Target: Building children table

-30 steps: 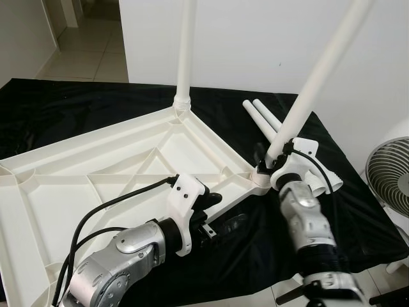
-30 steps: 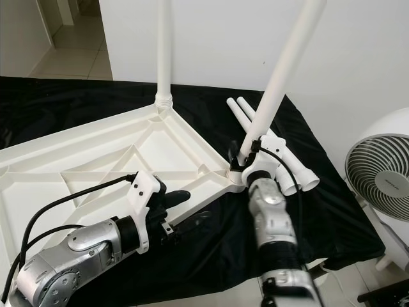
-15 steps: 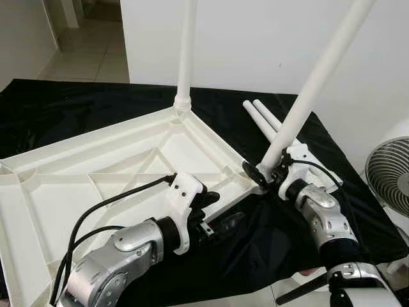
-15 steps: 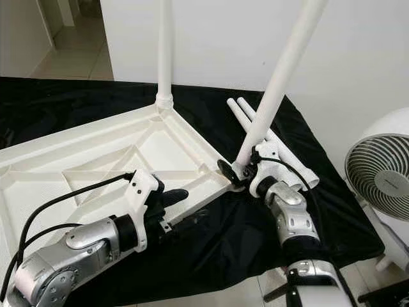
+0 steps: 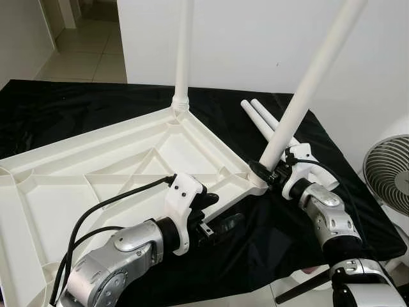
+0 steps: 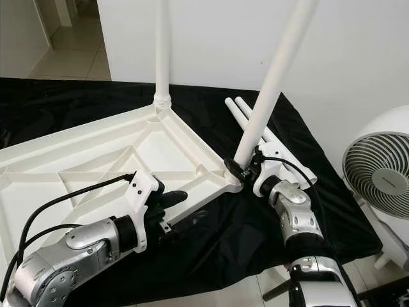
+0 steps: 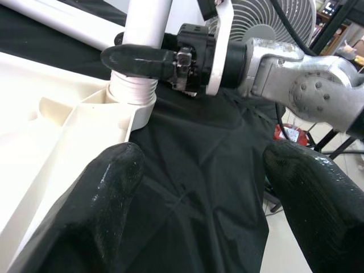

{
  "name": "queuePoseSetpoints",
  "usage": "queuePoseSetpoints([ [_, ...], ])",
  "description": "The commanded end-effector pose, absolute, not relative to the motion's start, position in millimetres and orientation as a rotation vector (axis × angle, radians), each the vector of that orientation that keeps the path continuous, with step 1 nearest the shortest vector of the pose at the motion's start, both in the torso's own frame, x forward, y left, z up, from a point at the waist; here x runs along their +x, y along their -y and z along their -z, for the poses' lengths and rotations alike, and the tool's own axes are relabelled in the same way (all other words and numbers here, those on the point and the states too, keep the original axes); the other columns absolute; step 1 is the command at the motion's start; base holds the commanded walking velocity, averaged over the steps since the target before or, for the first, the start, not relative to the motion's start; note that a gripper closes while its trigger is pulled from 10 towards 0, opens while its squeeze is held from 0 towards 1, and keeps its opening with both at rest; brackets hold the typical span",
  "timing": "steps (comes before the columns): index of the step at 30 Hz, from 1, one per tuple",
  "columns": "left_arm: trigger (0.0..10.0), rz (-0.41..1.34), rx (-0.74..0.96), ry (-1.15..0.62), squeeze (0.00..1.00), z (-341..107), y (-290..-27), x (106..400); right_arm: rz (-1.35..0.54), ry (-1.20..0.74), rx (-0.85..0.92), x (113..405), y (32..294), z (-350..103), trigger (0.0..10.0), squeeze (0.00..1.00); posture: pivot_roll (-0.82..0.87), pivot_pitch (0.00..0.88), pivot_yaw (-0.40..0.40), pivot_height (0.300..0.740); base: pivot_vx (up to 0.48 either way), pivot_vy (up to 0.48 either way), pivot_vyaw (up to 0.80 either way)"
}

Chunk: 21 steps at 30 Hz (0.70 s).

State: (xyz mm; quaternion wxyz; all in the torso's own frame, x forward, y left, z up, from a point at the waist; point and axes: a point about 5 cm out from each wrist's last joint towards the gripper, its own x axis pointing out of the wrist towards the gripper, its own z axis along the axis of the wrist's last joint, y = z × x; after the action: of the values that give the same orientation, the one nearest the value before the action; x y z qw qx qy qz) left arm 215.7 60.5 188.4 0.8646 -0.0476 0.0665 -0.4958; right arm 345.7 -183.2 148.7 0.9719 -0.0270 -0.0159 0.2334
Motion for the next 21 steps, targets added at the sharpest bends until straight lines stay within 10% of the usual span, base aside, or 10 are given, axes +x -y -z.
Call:
queuePoseSetpoints([
  [1,10.0,1.054,-0.112,-0.159,0.0,-186,-58,214,-0.399,-0.025,-0.028,337,170,-135,0.0,0.0,0.05,0.096,-0.078,0.74,0.0,0.0,0.0],
  [21,10.0,1.089,-0.123,-0.181,0.0,-184,-55,210,0.021,-0.083,0.073,293,120,-119,0.0,0.0,0.04,0.089,-0.078,0.74,0.0,0.0,0.0],
])
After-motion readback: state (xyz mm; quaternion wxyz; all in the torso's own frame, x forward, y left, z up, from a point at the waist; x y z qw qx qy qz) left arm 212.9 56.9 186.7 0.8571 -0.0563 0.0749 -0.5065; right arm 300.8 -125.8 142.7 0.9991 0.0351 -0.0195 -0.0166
